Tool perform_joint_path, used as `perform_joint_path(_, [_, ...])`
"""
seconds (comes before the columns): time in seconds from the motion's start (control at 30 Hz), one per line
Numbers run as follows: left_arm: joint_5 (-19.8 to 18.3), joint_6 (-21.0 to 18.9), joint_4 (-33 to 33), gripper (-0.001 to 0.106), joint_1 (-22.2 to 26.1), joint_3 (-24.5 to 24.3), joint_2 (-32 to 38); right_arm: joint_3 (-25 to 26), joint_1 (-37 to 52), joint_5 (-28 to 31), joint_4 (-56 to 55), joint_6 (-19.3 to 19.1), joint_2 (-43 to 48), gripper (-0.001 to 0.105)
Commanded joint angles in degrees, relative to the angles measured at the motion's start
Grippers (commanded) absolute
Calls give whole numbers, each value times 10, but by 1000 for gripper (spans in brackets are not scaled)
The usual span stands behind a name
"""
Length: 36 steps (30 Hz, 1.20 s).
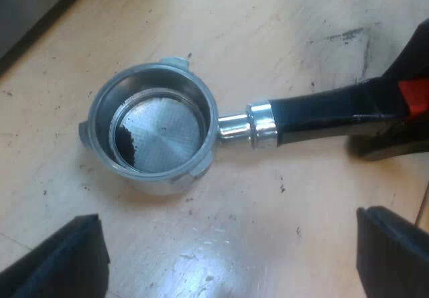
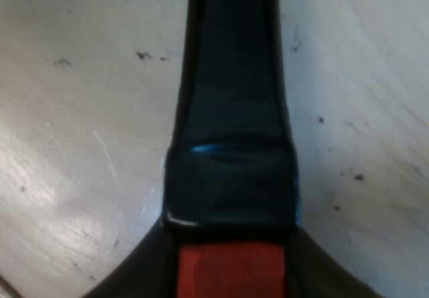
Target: Grind coffee beans and then tamp
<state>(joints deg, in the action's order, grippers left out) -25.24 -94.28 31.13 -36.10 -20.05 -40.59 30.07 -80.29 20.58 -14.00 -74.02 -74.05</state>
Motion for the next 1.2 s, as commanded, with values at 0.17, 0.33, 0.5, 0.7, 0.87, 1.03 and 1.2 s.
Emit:
perform_joint_path(0.17, [1, -1, -6, 78, -2, -3, 0, 2, 1, -14, -28, 23, -1, 55])
perform_joint_path(0.33, [15, -1, -6, 78, -2, -3, 0, 11, 1, -11, -58, 23, 1, 64])
perform_joint_path(0.5, [15, -1, -6, 78, -2, -4, 11, 49, 1, -11, -163, 23, 8, 71])
perform_joint_path(0.7, [15, -2, 8, 78, -2, -11, 29, 93, 1, -11, -270, 23, 25, 80])
perform_joint_path(0.87, [15, -4, 42, 78, -2, -32, 54, 116, 1, -7, -292, 21, 63, 85])
perform_joint_path(1.03, [17, -7, 59, 78, -2, -53, 79, 139, 0, 27, -291, 17, 112, 85])
perform_joint_path(1.2, [42, -12, 97, 78, -2, -86, 98, 156, 0, 37, -263, -42, 151, 85])
